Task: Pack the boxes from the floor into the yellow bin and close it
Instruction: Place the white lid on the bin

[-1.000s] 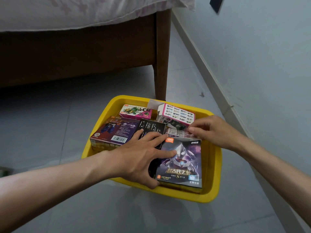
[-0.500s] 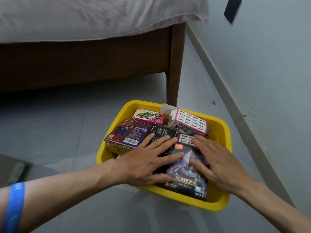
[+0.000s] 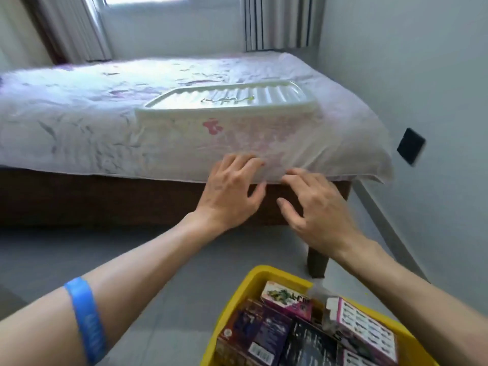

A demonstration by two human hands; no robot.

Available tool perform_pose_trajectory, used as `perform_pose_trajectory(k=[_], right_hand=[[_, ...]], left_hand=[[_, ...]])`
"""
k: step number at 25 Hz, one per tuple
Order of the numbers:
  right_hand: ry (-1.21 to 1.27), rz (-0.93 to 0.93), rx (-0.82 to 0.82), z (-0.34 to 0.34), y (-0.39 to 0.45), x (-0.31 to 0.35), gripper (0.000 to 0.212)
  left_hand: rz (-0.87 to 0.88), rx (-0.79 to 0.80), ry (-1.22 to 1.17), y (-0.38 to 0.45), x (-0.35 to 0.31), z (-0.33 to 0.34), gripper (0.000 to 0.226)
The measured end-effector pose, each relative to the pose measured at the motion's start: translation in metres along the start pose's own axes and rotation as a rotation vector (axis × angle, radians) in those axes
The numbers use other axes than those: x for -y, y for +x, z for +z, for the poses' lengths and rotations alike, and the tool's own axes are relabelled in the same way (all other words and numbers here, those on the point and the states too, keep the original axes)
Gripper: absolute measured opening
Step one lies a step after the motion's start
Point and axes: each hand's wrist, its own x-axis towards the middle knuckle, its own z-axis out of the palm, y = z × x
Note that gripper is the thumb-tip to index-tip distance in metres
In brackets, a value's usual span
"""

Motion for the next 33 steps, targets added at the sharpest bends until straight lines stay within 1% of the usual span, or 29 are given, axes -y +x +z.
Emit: perform_pose_trajectory(k=[2, 3, 5, 6, 7, 8, 9, 10, 11, 13, 14, 16, 17, 18, 19, 21, 23, 24, 26, 27, 28, 30, 31, 32, 33], right_hand=[[-0.05, -0.006, -0.073, 0.002, 0.043, 0.009, 0.043], [-0.098, -0.014, -0.118, 0.002, 0.063, 0.012, 0.048], [-0.214, -0.006, -0.18, -0.002, 0.104, 0.014, 0.064], [-0.263, 0.032, -0.153, -0.004, 0.121, 0.011, 0.07], [-0.303, 0.088, -0.076, -0.004, 0.136, 0.007, 0.071], [-0.339, 0.159, 0.026, -0.002, 0.147, 0.002, 0.067], [-0.377, 0.213, 0.109, 0.001, 0.151, -0.001, 0.057], [-0.42, 0.226, 0.136, 0.003, 0.15, -0.003, 0.047], [-0.462, 0.203, 0.11, 0.005, 0.146, -0.004, 0.038], [-0.51, 0.114, 0.033, 0.002, 0.134, 0.0, 0.027], [-0.506, 0.068, 0.017, -0.004, 0.125, 0.001, 0.024], [-0.453, -0.04, -0.005, -0.02, 0.096, 0.004, 0.023], [-0.426, -0.088, -0.008, -0.03, 0.074, 0.006, 0.024], [-0.405, -0.133, 0.002, -0.039, 0.048, 0.009, 0.027], [-0.391, -0.178, 0.037, -0.046, 0.018, 0.012, 0.031], [-0.358, -0.269, 0.179, -0.055, -0.044, 0.022, 0.037], [-0.314, -0.32, 0.323, -0.069, -0.094, 0.029, 0.035], [-0.277, -0.314, 0.395, -0.076, -0.119, 0.029, 0.033], [-0.188, -0.258, 0.52, -0.092, -0.167, 0.025, 0.033], [-0.129, -0.21, 0.578, -0.099, -0.189, 0.023, 0.035], [-0.074, -0.158, 0.651, -0.103, -0.211, 0.021, 0.037], [-0.024, -0.046, 0.826, -0.103, -0.254, 0.017, 0.036], [0.04, 0.035, 0.931, -0.098, -0.272, 0.016, 0.033], [0.111, 0.117, 1.003, -0.092, -0.286, 0.015, 0.031], [0.22, 0.198, 1.015, -0.087, -0.289, 0.014, 0.03]], left_hand=[[-0.105, -0.048, 0.091, 0.033, 0.034, -0.017, 0.04], [-0.115, -0.071, 0.153, 0.045, 0.048, -0.023, 0.042], [-0.039, -0.155, 0.267, 0.066, 0.067, -0.031, 0.046], [-0.025, -0.197, 0.311, 0.074, 0.073, -0.032, 0.051], [-0.061, -0.203, 0.362, 0.081, 0.08, -0.033, 0.058], [-0.13, -0.139, 0.405, 0.086, 0.087, -0.032, 0.064], [-0.211, -0.027, 0.425, 0.088, 0.091, -0.03, 0.065], [-0.279, 0.085, 0.428, 0.087, 0.096, -0.027, 0.059], [-0.301, 0.134, 0.421, 0.083, 0.097, -0.022, 0.051], [-0.238, 0.075, 0.418, 0.069, 0.093, -0.024, 0.036], [-0.164, 0.014, 0.405, 0.059, 0.088, -0.027, 0.032], [0.002, -0.1, 0.301, 0.031, 0.08, -0.037, 0.031], [0.084, -0.124, 0.218, 0.01, 0.075, -0.043, 0.033], [0.166, -0.111, 0.135, -0.014, 0.067, -0.048, 0.035], [0.24, -0.062, 0.08, -0.041, 0.058, -0.05, 0.038], [0.342, 0.059, 0.014, -0.099, 0.03, -0.049, 0.04], [0.416, 0.124, -0.062, -0.141, 0.0, -0.044, 0.039], [0.452, 0.159, -0.105, -0.155, -0.015, -0.04, 0.038], [0.502, 0.286, -0.216, -0.173, -0.041, -0.026, 0.038], [0.489, 0.391, -0.294, -0.18, -0.054, -0.016, 0.04], [0.452, 0.539, -0.372, -0.186, -0.066, -0.007, 0.043], [0.365, 0.9, -0.496, -0.201, -0.087, 0.013, 0.049], [0.345, 1.025, -0.513, -0.207, -0.091, 0.021, 0.048], [0.327, 1.054, -0.528, -0.211, -0.092, 0.027, 0.045], [0.293, 0.997, -0.527, -0.211, -0.089, 0.033, 0.041]])
